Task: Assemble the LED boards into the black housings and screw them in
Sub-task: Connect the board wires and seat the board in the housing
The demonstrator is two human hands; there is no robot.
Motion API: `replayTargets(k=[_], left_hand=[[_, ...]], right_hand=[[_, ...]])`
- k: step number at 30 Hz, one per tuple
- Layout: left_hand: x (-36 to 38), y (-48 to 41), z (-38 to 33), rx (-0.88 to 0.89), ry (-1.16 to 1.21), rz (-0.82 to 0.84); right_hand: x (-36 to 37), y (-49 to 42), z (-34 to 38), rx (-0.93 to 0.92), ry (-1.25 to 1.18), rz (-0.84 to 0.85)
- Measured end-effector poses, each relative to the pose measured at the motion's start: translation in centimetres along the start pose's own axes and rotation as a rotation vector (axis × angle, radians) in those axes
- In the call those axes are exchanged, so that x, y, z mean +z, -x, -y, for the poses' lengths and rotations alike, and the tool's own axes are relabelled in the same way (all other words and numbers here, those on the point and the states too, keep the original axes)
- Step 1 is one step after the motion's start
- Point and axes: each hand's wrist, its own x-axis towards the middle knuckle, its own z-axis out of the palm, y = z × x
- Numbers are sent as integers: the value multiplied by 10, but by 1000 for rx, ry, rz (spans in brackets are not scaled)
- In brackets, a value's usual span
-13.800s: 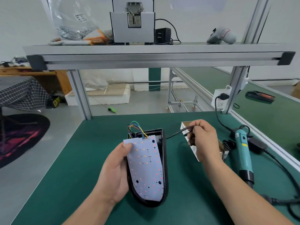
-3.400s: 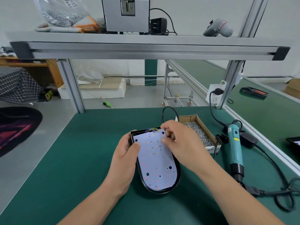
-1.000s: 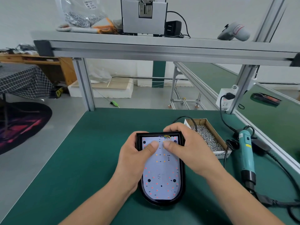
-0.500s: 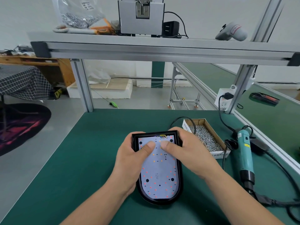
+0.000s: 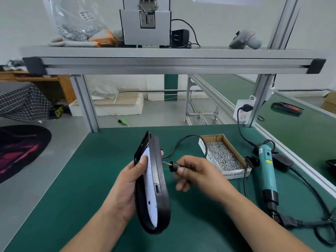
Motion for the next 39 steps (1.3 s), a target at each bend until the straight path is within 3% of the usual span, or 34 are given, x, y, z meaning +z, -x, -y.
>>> replayTargets(k=[6,10,13,19,23,28,33,39], left_hand=[[0,3,3,-94,7,77],[-1,3,7,-151,117,138],[-4,1,9,-181,142,82],[-6,3,6,-129,146,107],[-9,5,6,-95,211,202],[-11,6,2,-96,189,203],[-5,9,-1,-196,169,208],[1,13,1,-181,128,250]], right_hand=[[9,-2,-8,-37,-66,-78],[1,2,-3,27,11,77],[-6,6,8,66,73,149],[-8,13,22,-13,587,216],[-1,7,20,-211,852,14],[-2,3,10,-183,694,-125],[-4,0,1,-127,592,-95],[-9,0,1,-110,493,-54]])
